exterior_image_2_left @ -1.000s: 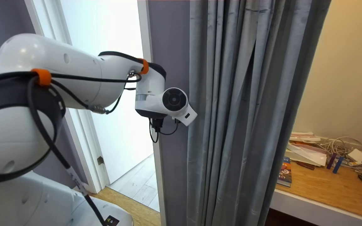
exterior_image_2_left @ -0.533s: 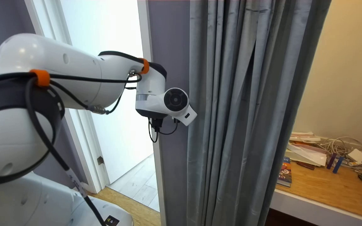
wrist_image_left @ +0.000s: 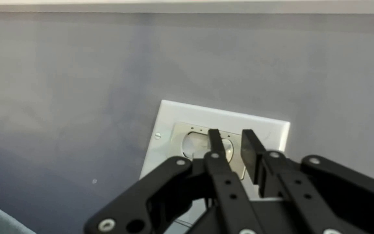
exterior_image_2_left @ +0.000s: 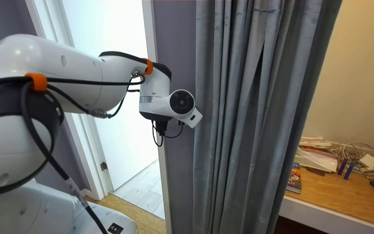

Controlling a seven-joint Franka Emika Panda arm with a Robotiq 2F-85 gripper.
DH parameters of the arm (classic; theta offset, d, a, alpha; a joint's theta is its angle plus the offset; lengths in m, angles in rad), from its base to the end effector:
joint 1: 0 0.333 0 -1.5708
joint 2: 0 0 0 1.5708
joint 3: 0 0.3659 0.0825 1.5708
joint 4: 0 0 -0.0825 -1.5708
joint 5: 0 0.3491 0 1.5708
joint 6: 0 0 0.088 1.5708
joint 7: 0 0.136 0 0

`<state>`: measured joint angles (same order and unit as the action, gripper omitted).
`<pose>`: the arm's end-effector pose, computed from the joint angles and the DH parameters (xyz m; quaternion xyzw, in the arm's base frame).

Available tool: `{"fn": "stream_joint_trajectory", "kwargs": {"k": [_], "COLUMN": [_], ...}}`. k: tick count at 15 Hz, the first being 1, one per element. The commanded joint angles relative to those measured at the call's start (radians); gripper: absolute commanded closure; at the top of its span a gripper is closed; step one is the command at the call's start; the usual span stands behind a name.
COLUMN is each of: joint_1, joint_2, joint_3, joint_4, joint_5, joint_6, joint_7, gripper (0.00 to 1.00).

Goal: Slide down the lights dimmer switch on the left of the wall lights switch

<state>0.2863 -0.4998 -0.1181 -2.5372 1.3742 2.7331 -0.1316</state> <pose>0.3920 0.0337 0.5401 -0.7792 0.3517 -0.2376 0.4612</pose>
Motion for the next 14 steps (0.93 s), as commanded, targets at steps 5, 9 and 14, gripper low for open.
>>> {"fn": "stream_joint_trajectory", "kwargs": {"k": [5,9,14], "joint_1": [0.023,0.020,0.016], "joint_2": [0.016,0.038,0.048], "joint_3": [-0.025,-0.021,-0.021], "joint_4": [0.029,0.035,0.039], "joint_5": [0.113,0.130,0.167], "joint_6": [-0.017,-0.021,-0.014], "joint_7": [-0.122,-0.147,-0.179], "gripper": [0.78,0.78,0.78]}}
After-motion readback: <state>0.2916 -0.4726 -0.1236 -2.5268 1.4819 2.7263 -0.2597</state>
